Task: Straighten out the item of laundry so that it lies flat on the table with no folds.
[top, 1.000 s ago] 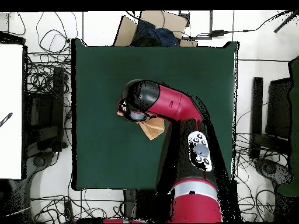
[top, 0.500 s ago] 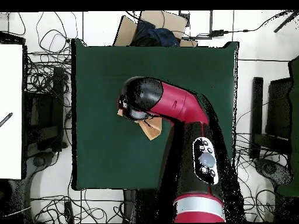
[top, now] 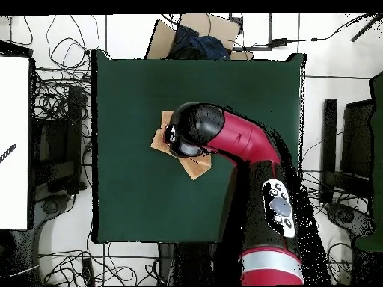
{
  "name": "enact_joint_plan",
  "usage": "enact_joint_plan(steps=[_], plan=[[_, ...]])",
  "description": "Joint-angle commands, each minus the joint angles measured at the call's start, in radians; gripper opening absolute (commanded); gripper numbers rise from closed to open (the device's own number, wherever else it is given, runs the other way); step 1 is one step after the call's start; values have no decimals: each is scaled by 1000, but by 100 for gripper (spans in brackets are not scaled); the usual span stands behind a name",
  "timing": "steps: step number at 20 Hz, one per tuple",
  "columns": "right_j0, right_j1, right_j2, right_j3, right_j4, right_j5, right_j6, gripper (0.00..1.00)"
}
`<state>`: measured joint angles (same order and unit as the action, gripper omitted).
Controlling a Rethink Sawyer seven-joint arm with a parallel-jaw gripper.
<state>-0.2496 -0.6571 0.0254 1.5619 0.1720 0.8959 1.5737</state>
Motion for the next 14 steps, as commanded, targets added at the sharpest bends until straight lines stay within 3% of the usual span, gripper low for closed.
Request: enact_joint_plan(steps=[1,14], plan=[[-37,30,90,141,-56,-80,-23,0],[-49,-1,95,200,-50,-124,-7,0]])
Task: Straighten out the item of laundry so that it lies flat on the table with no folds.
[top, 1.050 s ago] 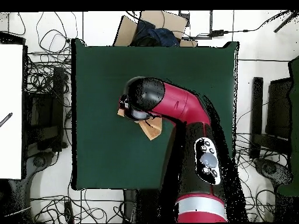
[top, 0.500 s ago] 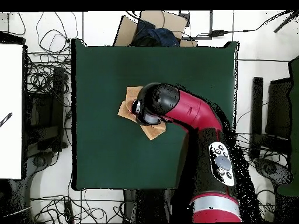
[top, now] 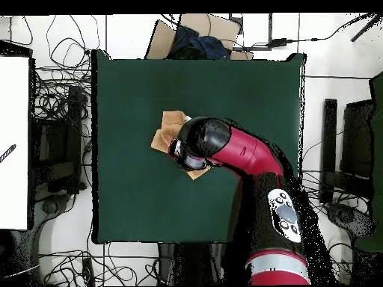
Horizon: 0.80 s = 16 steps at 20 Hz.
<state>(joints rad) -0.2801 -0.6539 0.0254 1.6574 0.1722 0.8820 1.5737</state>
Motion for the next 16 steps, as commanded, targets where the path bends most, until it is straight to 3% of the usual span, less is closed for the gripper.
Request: enact_joint_plan(steps=[1,9,16], plan=[[-19,-7,95,106,-49,-110,-6,0],[-30,-27,106,130,-42,-140,-12,0],[-45,-66,90,129,-58,-95,-28,0]])
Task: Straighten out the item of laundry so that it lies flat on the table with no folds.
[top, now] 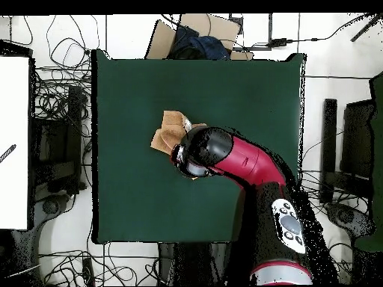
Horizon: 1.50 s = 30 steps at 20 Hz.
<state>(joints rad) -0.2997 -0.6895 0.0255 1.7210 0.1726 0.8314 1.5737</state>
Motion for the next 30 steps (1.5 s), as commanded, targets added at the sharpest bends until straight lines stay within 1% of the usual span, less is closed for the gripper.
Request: enact_joint_plan(steps=[1,5,8,11,13,16,23,30], plan=[[-28,-32,92,69,-58,-48,-29,0],[-28,-25,100,81,-52,-81,-14,0],[-20,-40,98,96,-52,-95,-2,0],[7,-54,85,106,-67,-144,22,0],[29,-46,79,98,-84,-189,39,0],[44,-41,75,96,-92,-206,59,0],[53,-50,69,107,-91,-220,71,0],[55,-50,69,103,-91,-197,64,0]])
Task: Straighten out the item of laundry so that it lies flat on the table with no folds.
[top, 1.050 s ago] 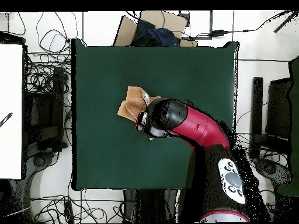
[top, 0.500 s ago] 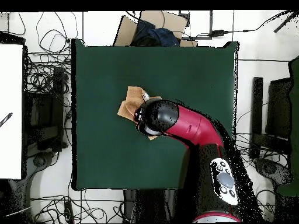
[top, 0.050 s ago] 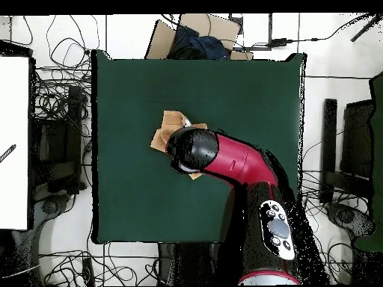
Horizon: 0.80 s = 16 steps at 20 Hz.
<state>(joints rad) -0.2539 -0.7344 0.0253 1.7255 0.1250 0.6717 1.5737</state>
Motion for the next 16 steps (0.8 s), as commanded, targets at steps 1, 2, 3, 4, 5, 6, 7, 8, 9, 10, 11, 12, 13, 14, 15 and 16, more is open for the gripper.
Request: enact_joint_plan(steps=[1,2,3,4,5,6,7,8,9,10,11,12,13,14,15,16], plan=[[8,-5,71,99,-41,-32,63,0],[8,-3,71,96,-43,-26,60,0],[9,-1,70,93,-42,-18,60,0],[9,-1,70,92,-44,-18,59,0],[10,0,68,90,-45,-15,59,0],[8,1,70,91,-44,-13,58,0],[6,2,72,90,-44,-13,55,0],[5,3,73,91,-43,-12,54,0],[5,4,74,90,-42,-11,55,0],[6,4,74,86,-45,-11,52,0],[9,1,71,86,-47,-10,53,0],[12,-1,67,87,-47,-6,58,0],[13,-3,66,89,-44,-7,62,0],[13,-3,66,89,-44,-8,62,0],[13,-4,67,90,-45,-8,61,0],[13,-5,67,90,-46,-8,60,0]])
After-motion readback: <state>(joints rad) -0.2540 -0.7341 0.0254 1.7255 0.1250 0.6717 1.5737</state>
